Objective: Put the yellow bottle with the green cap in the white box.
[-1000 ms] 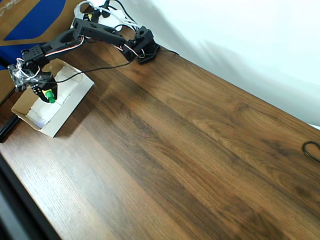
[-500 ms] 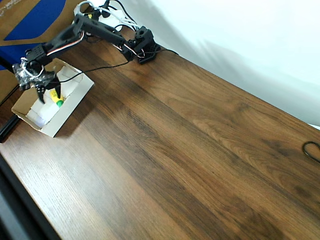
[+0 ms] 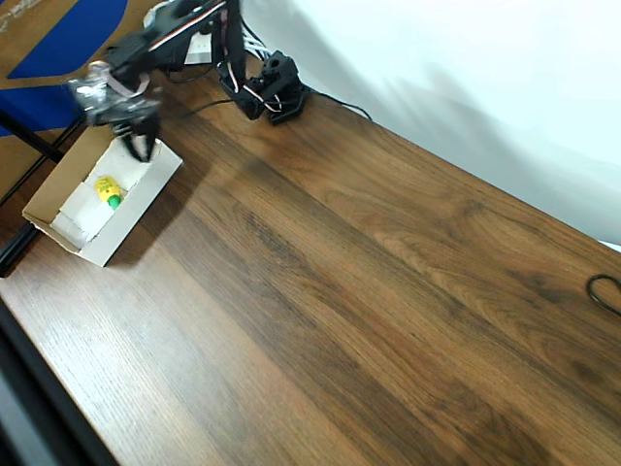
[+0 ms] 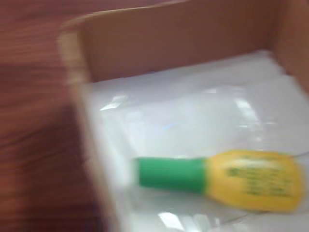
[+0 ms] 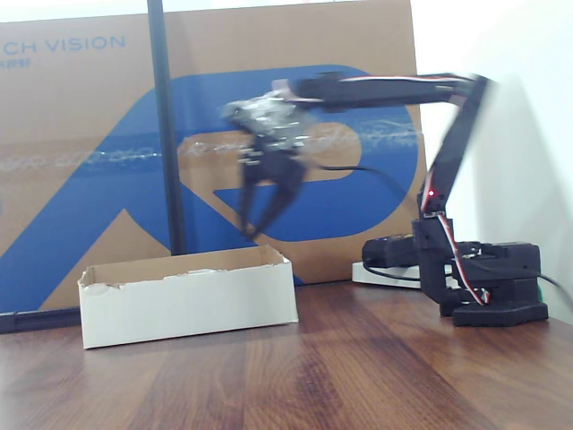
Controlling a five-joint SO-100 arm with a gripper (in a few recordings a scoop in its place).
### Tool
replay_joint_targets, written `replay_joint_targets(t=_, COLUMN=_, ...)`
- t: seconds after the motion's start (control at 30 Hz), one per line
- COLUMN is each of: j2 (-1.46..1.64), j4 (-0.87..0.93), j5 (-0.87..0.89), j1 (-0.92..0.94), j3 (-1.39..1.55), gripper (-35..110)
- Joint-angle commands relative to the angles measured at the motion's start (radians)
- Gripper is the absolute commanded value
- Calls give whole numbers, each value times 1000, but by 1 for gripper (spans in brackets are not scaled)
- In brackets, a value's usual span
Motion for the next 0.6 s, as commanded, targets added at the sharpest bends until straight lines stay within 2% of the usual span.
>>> replay_joint_targets(t=0.0, j2=270, j4=-3, j5=-11, j1=-72, j3=147, gripper=0)
replay_joint_targets(t=0.27, j2=640, j4=14, j5=-55, j1=-149, j3=492, gripper=0)
replay_joint_targets(t=0.57, j2=853, j4=-38, j5=-137, j1=-140, j3=792, gripper=0)
